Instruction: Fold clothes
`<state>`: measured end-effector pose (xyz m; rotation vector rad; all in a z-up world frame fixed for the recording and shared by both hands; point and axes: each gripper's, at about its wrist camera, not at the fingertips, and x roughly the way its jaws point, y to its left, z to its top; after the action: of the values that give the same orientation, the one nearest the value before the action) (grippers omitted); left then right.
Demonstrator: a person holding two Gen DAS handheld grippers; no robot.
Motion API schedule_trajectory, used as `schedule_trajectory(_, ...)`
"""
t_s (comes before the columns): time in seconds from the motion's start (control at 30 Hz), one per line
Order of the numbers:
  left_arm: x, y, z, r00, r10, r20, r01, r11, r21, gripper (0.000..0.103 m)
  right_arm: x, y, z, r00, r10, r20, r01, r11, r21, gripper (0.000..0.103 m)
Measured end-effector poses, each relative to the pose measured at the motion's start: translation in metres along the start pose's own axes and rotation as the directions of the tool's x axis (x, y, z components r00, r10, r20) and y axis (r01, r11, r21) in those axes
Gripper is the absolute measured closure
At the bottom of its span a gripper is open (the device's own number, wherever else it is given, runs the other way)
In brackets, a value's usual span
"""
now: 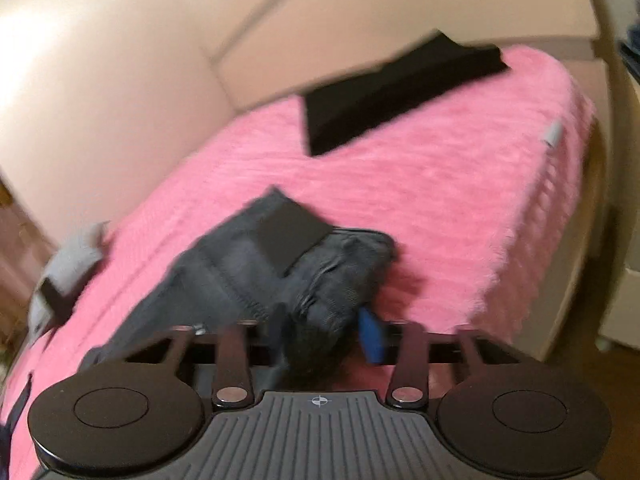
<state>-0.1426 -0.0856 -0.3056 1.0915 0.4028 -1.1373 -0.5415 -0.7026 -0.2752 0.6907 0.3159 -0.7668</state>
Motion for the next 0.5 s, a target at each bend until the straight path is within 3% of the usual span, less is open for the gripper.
schedule_trajectory(0.07,0.006,-0.004,0.009,1.0,-0.006,-0.013,0.007,0.999,0.035,0.075,0.004,-0.004,0.008,1.0,0.016,0.0,-0.016,1.0,0.009,0.087)
schedule_trajectory(0.23,0.01,-0.014,0.015,0.999,-0.029,-0.041,0.031,0.998,0.05,0.075,0.015,-0.014,0.03,0.998,0.057,0.001,-0.057,0.998,0.032,0.087)
schedule_trajectory(0.4,0.01,-0.015,0.02,0.999,-0.026,-0.041,0.027,0.999,0.035,0.074,0.002,0.004,0.021,0.998,0.058,0.014,-0.057,0.996,-0.063,0.085)
schedule_trajectory(0.47,0.007,-0.013,0.022,0.999,-0.03,-0.042,0.031,0.999,0.013,0.074,-0.004,0.012,0.018,0.998,0.059,0.02,-0.056,0.993,-0.103,0.069)
schedule_trajectory(0.5,0.004,-0.011,0.021,0.999,-0.032,-0.044,0.032,0.999,0.009,0.074,-0.007,0.016,0.016,0.998,0.059,0.023,-0.056,0.991,-0.122,0.044)
